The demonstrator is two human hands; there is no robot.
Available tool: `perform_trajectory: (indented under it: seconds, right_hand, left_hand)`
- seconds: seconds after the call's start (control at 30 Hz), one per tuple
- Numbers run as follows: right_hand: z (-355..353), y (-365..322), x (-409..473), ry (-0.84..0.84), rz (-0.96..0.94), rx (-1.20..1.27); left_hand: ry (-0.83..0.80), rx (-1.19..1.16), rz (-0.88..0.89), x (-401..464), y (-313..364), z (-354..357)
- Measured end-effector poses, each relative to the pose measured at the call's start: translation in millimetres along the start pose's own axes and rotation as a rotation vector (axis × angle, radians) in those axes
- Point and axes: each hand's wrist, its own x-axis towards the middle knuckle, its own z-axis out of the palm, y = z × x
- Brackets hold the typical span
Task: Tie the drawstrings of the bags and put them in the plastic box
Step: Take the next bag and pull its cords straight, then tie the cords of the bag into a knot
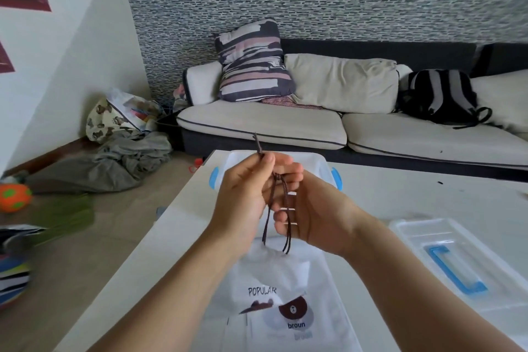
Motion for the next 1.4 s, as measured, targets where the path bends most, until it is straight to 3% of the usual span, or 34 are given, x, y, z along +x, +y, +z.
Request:
perform_trajectory:
  seconds: [0.17,0.23,0.4,0.5,0.63,0.77,0.83,0.93,1.03,1.1,1.27,1.4]
  right_hand:
    - [-2.6,1.3,6.8,0.082,-0.114,0.114]
    - [-9.1,-0.7,12.5,0.12,-0.186,0.24]
    - [-55.3,-22.3,9.4,0.15,-0.388,0.821]
    - [-81.2,-24.8,4.9,0.302,-0.364,0.537]
    - [-78.7,-22.9,4.6,0.38,-0.378,-0.022]
    - [-54.7,-19.8,-3.7,0.33,-0.458,-1.036]
    - [-43.9,-12.3,-3.5,0.253,-0.384,-1.345]
    - [-39.5,3.2,3.2,0.117,-0.208,-1.452]
    - [-40.9,6.4,6.8,0.073,-0.223,-1.439]
    - [-40.5,3.8,5.3,0.103,-0.264,-1.374]
    - [-40.9,6.5,3.6,0.129,-0.245,-1.159]
    - [-40.6,1.8,0.5,0.088,-0.167,-0.794]
  left_hand:
    - [0.006,0.003,0.008,2.9,2.3,-0.5]
    - [0.085,-0.044,-0.055,8.0,4.3,-5.7]
    - [0.467,-0.667,-0.257,31.8,13.5,-62.5]
    - [0.51,-0.48,-0.279,42.8,16.5,-92.6]
    - [0.405,0.036,-0.213,45.7,4.8,-86.9]
    - [0.083,0.989,0.099,34.1,-4.5,-82.3]
    - [0.005,1.098,0.203,28.8,-5.2,-79.6]
    - [-0.218,1.145,0.133,24.5,-5.6,-79.7]
    - [-0.409,1.418,-0.035,19.7,-4.7,-82.0]
    - [-0.483,1.472,-0.103,18.8,-8.1,-84.2]
    - [-0.51,1.021,-0.187,13.8,-11.7,-83.9]
    - [-0.388,0.776,-0.045,10.2,-13.8,-78.7]
